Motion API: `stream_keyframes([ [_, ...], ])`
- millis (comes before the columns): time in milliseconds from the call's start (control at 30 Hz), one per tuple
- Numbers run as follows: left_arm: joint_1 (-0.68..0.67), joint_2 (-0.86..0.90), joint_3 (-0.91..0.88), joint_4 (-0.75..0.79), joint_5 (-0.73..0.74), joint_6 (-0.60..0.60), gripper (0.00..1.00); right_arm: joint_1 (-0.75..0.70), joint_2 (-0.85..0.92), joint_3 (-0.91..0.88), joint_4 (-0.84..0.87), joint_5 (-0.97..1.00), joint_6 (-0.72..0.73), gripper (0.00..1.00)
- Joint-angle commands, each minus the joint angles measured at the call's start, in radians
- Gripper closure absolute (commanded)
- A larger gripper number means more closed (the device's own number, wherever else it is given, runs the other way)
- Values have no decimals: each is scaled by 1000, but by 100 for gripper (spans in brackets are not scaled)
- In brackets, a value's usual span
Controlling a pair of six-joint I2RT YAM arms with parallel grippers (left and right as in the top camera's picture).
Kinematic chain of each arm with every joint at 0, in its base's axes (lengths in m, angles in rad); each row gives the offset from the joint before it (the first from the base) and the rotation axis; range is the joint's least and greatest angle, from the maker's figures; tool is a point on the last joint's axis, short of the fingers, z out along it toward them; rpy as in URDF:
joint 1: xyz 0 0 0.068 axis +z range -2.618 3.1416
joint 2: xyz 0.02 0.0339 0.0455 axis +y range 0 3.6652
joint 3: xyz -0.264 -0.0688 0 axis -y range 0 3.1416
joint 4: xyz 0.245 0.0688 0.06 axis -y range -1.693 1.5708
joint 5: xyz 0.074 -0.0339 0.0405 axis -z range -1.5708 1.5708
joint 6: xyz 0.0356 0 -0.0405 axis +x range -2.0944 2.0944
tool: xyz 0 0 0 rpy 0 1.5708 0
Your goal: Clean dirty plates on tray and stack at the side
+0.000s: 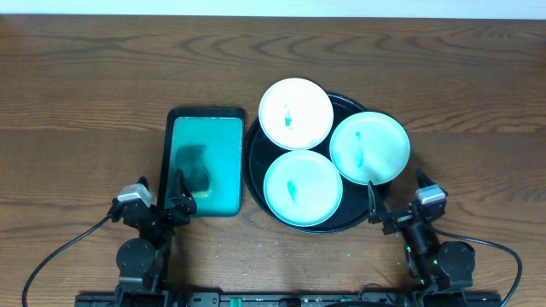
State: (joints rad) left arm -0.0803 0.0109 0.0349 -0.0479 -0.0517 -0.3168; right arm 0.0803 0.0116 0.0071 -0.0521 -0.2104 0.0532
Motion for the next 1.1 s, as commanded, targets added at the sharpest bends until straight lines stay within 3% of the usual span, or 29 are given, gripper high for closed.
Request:
stream_keyframes([
  [0, 4, -7, -31, -18, -1, -2, 17, -10, -5, -2, -2, 0, 13, 1],
  [367, 4, -7, -16, -1, 56, -2, 17, -10, -4, 10, 2, -86, 47, 1],
  [567, 5, 60, 121, -68, 59, 61, 17, -10, 81, 158, -105, -105, 47, 1],
  [767, 5, 412, 414, -286, 74, 58, 17, -10, 424, 523, -340, -126, 47, 1],
  [967, 4, 815, 850, -654, 268, 57, 17, -9, 867, 968, -779, -195, 47, 1],
  [1067, 4, 959, 1024, -804, 323, 58, 17, -9, 1033, 1098, -836, -220, 65, 1],
])
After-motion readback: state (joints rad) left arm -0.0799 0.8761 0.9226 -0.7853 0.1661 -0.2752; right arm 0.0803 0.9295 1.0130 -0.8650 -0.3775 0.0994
